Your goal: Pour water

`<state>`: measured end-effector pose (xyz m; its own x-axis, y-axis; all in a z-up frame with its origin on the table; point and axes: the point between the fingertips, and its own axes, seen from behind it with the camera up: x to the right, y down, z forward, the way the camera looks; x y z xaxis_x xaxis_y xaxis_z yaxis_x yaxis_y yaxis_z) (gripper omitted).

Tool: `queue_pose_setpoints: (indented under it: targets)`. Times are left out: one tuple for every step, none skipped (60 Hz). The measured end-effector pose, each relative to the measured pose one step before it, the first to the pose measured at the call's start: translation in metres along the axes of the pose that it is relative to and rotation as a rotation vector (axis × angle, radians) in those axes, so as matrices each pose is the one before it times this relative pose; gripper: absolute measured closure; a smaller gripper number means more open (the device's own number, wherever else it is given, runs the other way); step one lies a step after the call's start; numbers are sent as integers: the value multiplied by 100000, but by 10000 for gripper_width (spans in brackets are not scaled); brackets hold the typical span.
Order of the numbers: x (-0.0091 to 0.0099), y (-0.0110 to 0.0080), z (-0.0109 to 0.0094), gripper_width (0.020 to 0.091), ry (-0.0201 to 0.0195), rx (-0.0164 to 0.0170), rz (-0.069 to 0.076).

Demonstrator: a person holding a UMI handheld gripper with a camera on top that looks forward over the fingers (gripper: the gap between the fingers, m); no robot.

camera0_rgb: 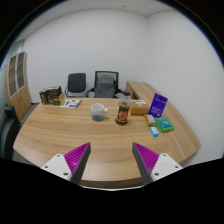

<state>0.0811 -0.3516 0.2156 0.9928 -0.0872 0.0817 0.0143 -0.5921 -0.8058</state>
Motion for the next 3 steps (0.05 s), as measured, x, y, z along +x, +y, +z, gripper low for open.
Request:
queue_pose_setpoints:
  targets:
    - [10,-184,-83,249,55,676,-167]
    - [34,-246,-73,248,226,615,-123]
    - [69,-224,-54,248,356,460,-86]
